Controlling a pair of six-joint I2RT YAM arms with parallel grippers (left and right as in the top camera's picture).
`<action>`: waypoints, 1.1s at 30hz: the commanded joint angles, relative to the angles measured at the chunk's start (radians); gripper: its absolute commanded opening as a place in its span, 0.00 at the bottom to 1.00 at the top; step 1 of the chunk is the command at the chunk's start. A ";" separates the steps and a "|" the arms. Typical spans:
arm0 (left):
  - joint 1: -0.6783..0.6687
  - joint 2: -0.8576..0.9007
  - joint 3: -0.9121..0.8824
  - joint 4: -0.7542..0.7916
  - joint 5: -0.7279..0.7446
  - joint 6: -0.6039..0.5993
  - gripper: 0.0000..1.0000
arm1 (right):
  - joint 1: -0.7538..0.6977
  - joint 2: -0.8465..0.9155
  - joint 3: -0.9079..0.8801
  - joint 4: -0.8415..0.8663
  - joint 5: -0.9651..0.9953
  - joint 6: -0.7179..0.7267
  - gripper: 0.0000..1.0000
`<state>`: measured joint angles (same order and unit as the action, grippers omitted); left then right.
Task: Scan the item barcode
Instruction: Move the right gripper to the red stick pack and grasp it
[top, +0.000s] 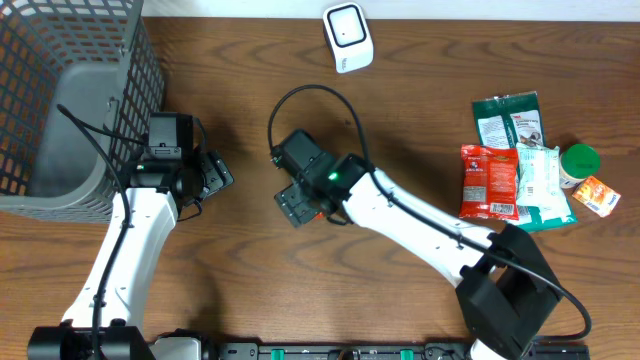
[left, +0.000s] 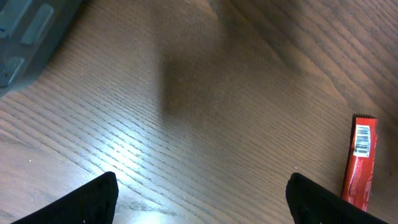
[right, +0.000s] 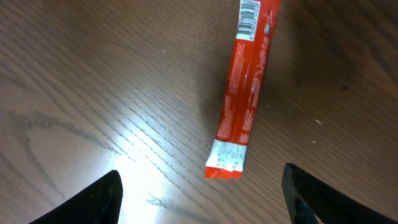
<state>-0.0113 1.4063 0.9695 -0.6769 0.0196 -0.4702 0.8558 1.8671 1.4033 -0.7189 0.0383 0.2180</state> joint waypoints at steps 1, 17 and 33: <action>0.007 -0.007 -0.004 -0.003 -0.013 0.006 0.87 | 0.036 0.027 -0.005 0.002 0.092 0.040 0.77; 0.007 -0.007 -0.004 -0.003 -0.013 0.006 0.88 | 0.068 0.115 -0.005 0.051 0.222 0.040 0.72; 0.007 -0.007 -0.004 -0.003 -0.013 0.006 0.88 | 0.069 0.208 -0.005 0.056 0.276 0.092 0.41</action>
<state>-0.0113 1.4063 0.9695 -0.6769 0.0196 -0.4702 0.9150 2.0693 1.4029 -0.6655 0.2737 0.2817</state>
